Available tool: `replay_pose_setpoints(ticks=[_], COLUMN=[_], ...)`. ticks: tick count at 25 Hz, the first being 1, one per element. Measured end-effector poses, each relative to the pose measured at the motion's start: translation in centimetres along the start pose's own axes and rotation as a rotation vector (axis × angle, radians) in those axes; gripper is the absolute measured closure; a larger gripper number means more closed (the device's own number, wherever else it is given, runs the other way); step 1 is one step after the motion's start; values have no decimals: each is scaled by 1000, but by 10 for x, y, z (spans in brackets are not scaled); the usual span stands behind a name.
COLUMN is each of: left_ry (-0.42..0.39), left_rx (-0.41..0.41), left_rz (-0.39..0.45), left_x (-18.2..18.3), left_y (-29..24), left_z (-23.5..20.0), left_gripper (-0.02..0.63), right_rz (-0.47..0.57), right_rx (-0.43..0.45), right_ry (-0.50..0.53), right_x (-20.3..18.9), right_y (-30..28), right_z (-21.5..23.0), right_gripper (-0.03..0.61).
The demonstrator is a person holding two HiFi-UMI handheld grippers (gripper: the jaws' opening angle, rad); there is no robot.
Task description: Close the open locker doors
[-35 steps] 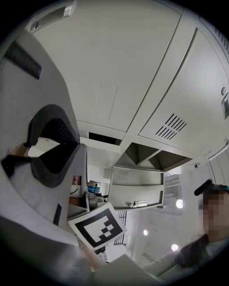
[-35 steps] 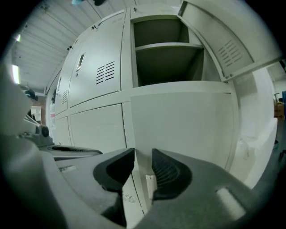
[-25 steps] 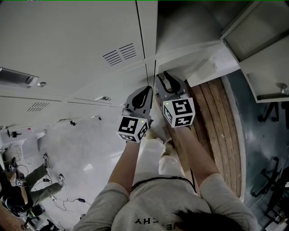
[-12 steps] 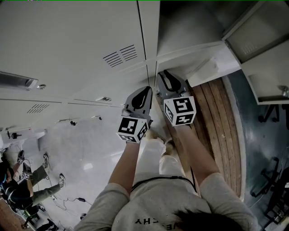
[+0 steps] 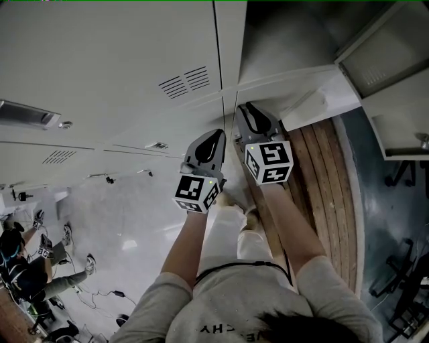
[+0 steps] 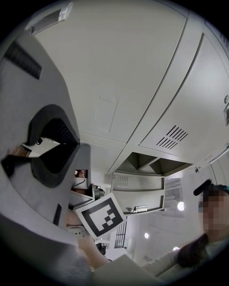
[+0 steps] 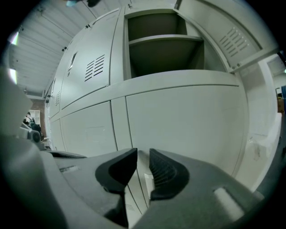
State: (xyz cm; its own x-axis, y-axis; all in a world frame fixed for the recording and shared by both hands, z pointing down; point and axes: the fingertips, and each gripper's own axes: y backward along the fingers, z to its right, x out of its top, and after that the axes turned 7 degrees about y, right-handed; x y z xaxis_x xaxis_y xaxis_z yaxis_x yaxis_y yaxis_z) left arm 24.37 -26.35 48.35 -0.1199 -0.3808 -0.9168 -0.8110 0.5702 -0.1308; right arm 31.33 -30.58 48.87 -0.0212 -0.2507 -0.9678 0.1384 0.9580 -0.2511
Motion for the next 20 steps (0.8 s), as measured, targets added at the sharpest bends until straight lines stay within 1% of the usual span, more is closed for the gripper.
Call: replay_pose_setpoints(ticks=[3, 15, 20], left_ry=[-1, -4, -3], left_rx=[7, 32, 24], left_rz=[1, 4, 3], left_x=[0, 4, 7], left_y=[1, 0, -5], left_z=[-1, 0, 9], left_gripper=[615, 615, 615], right_rz=[3, -1, 8], right_rx=[-4, 25, 29], right_ry=[-6, -16, -33], right_x=[0, 1, 7], right_y=[-1, 1, 7], right_z=[2, 3, 9], right_gripper=[514, 514, 514])
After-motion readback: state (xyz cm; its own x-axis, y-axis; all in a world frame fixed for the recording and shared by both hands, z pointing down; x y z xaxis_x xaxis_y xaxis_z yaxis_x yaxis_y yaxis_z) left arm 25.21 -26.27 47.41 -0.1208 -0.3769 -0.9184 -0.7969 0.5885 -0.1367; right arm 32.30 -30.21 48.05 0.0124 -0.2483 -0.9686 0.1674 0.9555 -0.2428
